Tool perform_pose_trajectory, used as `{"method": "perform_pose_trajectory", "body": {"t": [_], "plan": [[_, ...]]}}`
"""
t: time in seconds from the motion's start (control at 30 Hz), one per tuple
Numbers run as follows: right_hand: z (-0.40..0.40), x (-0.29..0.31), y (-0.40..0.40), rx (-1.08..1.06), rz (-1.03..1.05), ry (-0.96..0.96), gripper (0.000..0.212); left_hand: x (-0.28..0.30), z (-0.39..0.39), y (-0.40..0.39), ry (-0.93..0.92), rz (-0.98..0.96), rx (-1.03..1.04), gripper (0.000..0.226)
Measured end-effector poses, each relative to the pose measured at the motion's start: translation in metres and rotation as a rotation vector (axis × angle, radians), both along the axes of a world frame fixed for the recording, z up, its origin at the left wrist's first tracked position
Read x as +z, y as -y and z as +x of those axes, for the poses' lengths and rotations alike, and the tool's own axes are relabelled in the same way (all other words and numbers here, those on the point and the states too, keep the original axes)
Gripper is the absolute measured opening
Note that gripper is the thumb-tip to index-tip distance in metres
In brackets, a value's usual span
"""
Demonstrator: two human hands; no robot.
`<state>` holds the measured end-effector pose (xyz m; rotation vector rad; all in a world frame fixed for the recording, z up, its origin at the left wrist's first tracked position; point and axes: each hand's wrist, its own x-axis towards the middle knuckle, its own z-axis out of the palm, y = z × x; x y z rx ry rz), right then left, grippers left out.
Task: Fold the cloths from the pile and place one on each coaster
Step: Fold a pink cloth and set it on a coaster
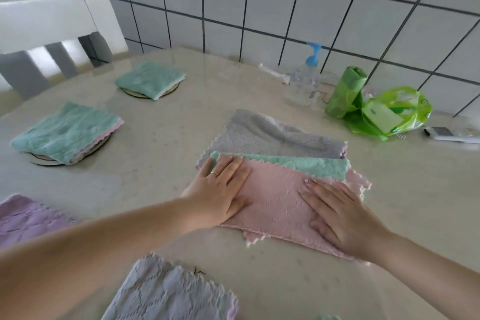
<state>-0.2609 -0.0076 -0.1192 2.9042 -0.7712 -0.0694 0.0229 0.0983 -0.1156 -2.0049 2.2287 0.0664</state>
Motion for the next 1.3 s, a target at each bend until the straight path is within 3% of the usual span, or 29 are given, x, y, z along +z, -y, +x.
{"method": "perform_pose_trajectory", "body": {"t": [0.13, 0.27, 0.4, 0.47, 0.53, 0.77, 0.97, 1.1, 1.3], "plan": [[0.024, 0.031, 0.0, -0.099, 0.219, 0.013, 0.063, 0.016, -0.009, -0.007, -0.214, 0.034, 0.107, 0.066], [0.067, 0.061, 0.004, -0.251, 0.353, 0.091, 0.044, 0.051, -0.036, -0.035, -0.818, -0.067, 0.388, 0.025], [0.101, 0.072, 0.012, -0.398, 0.486, 0.058, 0.05, 0.064, -0.068, -0.062, -1.587, 0.214, 0.893, 0.013], [0.109, 0.069, 0.016, -0.444, 0.508, 0.02, 0.05, 0.06, -0.08, -0.068, -1.865, 0.439, 1.15, 0.019], [0.113, 0.066, 0.018, -0.473, 0.508, -0.003, 0.047, 0.054, -0.088, -0.07, -2.057, 0.532, 1.322, 0.018], [0.112, 0.061, 0.009, -0.507, 0.467, 0.129, 0.021, 0.044, -0.094, -0.057, -2.301, 0.384, 1.639, 0.013], [0.092, 0.107, -0.011, -0.4, 0.653, 0.213, 0.007, 0.047, -0.094, -0.049, -2.354, 0.39, 1.663, 0.01], [0.073, 0.132, -0.022, -0.432, 0.752, 0.372, 0.02, 0.057, -0.101, -0.042, -2.325, 0.397, 1.517, 0.008], [0.024, 0.138, -0.024, -0.628, 0.836, 0.746, 0.009, 0.082, -0.115, -0.026, -2.412, 0.614, 1.078, 0.039]]}}
